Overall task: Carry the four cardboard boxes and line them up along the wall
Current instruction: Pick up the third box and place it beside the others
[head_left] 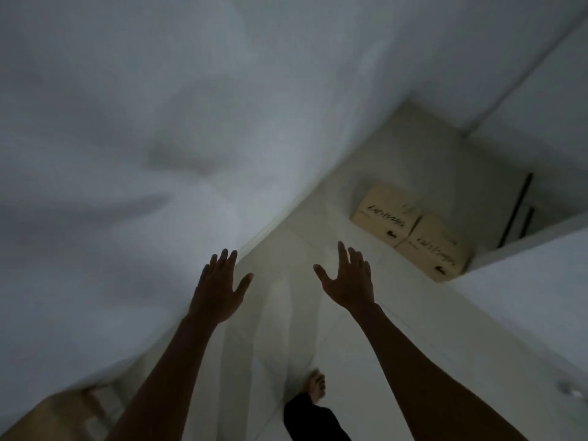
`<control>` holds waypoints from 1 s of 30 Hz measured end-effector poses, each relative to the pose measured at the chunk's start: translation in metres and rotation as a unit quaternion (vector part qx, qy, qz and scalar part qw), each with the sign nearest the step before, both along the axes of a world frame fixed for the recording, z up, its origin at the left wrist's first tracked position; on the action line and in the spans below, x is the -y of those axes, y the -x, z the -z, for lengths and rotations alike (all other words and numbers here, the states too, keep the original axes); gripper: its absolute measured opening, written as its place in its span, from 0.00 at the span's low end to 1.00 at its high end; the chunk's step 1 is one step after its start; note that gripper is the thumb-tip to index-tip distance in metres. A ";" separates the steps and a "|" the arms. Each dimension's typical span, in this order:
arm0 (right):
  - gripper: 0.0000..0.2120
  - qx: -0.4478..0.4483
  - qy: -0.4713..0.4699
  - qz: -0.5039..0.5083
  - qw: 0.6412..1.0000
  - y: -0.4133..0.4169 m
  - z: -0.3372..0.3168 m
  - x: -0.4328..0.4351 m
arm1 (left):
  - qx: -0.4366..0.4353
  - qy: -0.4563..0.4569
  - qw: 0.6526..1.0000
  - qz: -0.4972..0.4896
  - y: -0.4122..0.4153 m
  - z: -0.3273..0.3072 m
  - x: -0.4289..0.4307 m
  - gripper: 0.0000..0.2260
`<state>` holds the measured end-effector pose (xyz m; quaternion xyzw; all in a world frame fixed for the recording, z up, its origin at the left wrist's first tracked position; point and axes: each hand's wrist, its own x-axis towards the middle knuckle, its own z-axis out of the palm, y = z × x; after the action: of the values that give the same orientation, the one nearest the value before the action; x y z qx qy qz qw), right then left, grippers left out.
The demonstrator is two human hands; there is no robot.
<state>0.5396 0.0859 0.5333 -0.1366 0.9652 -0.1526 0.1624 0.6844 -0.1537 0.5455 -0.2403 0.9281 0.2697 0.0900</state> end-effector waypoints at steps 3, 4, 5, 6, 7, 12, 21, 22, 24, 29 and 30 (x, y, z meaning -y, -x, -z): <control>0.45 -0.014 0.016 0.078 0.997 0.063 -0.025 -0.061 | 0.007 -0.009 0.999 0.042 0.088 -0.019 -0.044 0.32; 0.45 -0.018 0.018 0.098 0.995 0.081 -0.030 -0.079 | 0.006 -0.011 0.999 0.050 0.115 -0.023 -0.057 0.32; 0.45 -0.018 0.019 0.119 0.993 0.098 -0.034 -0.096 | 0.003 -0.011 0.998 0.059 0.140 -0.027 -0.071 0.32; 0.44 -0.019 0.021 0.139 0.990 0.114 -0.036 -0.113 | 0.001 -0.012 0.998 0.069 0.164 -0.030 -0.085 0.32; 0.44 -0.019 0.025 0.158 0.987 0.130 -0.038 -0.128 | 0.000 -0.012 0.997 0.082 0.188 -0.032 -0.099 0.31; 0.41 0.002 0.046 0.247 0.968 0.215 -0.018 -0.190 | 0.026 -0.019 0.989 0.147 0.311 -0.011 -0.150 0.31; 0.44 0.084 0.064 0.362 0.926 0.464 0.159 -0.243 | 0.079 -0.047 0.980 0.177 0.609 0.154 -0.209 0.33; 0.45 0.092 0.071 0.369 0.922 0.495 0.194 -0.245 | 0.080 -0.059 0.980 0.170 0.646 0.189 -0.216 0.33; 0.44 0.106 0.076 0.385 0.914 0.556 0.267 -0.252 | 0.089 -0.083 0.981 0.148 0.716 0.263 -0.232 0.34; 0.44 0.118 0.105 0.415 0.896 0.655 0.449 -0.265 | 0.129 -0.084 0.982 0.110 0.832 0.440 -0.244 0.35; 0.46 0.126 0.110 0.423 0.890 0.667 0.484 -0.269 | 0.137 -0.084 0.982 0.097 0.845 0.468 -0.244 0.35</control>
<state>-0.1273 0.3551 0.0493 0.2881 0.8801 -0.3280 0.1865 -0.1610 0.0905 0.0770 -0.1752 0.9001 0.3011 0.2617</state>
